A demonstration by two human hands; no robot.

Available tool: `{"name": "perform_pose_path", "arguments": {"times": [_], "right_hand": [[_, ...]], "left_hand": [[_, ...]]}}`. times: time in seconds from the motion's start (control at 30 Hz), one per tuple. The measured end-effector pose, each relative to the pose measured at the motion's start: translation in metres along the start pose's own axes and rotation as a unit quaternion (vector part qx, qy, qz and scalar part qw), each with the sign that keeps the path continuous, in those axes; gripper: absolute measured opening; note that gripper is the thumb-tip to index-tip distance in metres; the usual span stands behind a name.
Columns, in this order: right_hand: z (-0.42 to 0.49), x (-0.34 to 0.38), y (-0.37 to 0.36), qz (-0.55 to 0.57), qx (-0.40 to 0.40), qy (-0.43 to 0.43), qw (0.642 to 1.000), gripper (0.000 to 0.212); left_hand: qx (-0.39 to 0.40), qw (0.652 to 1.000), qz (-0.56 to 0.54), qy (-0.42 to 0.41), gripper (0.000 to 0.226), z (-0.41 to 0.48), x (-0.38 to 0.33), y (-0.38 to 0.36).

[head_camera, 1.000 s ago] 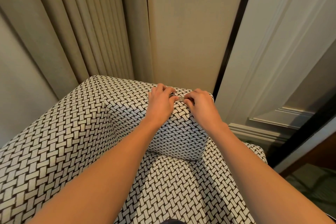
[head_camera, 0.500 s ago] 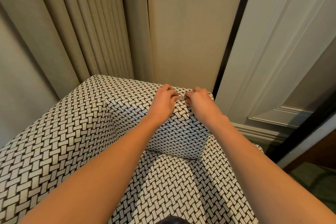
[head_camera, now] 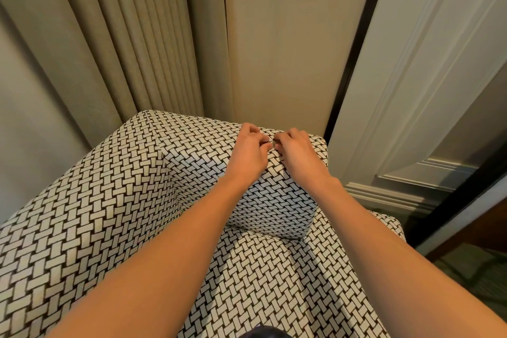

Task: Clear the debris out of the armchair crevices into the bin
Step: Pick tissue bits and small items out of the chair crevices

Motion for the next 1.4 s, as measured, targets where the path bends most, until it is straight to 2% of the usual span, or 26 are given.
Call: {"name": "perform_pose_path", "arguments": {"times": [0.17, 0.3, 0.53, 0.73, 0.87, 1.07, 1.2, 1.4], "right_hand": [[0.002, 0.007, 0.003, 0.006, 0.009, 0.021, 1.0, 0.041], [0.011, 0.004, 0.002, 0.029, 0.026, 0.028, 0.999, 0.027], [0.019, 0.002, 0.002, 0.03, 0.06, -0.009, 0.998, 0.031], [0.015, 0.005, 0.007, 0.124, 0.006, -0.03, 0.992, 0.036], [0.021, 0.014, -0.004, 0.098, 0.056, 0.022, 0.993, 0.028], [0.028, 0.021, -0.006, 0.017, 0.091, 0.037, 0.995, 0.028], [0.029, 0.024, -0.006, -0.011, 0.078, 0.037, 0.996, 0.026], [0.023, 0.028, -0.003, -0.001, 0.047, 0.028, 0.998, 0.026]], "left_hand": [[-0.034, 0.996, 0.086, -0.005, 0.023, -0.003, 0.001, 0.0], [-0.016, 0.999, 0.041, 0.011, 0.023, 0.001, 0.005, -0.003], [-0.023, 0.999, -0.01, 0.026, 0.026, 0.003, 0.011, 0.001], [-0.016, 0.999, -0.036, 0.023, 0.029, 0.0, 0.009, 0.002], [-0.019, 0.997, -0.067, 0.021, 0.032, -0.004, 0.007, 0.006], [-0.039, 0.998, -0.057, 0.009, 0.036, -0.009, 0.004, 0.006], [-0.04, 0.997, -0.059, 0.015, 0.03, -0.009, 0.006, 0.003], [-0.008, 1.0, -0.027, 0.01, 0.037, -0.01, 0.003, 0.003]]}}
Point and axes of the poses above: each hand's wrist, its own z-axis towards the middle knuckle, its own y-axis out of the back of the hand, x = y × z, the point moved 6 cm from there along z, towards the middle knuckle, and after that the axes turned 2 degrees about -x, right-handed, at the moved point
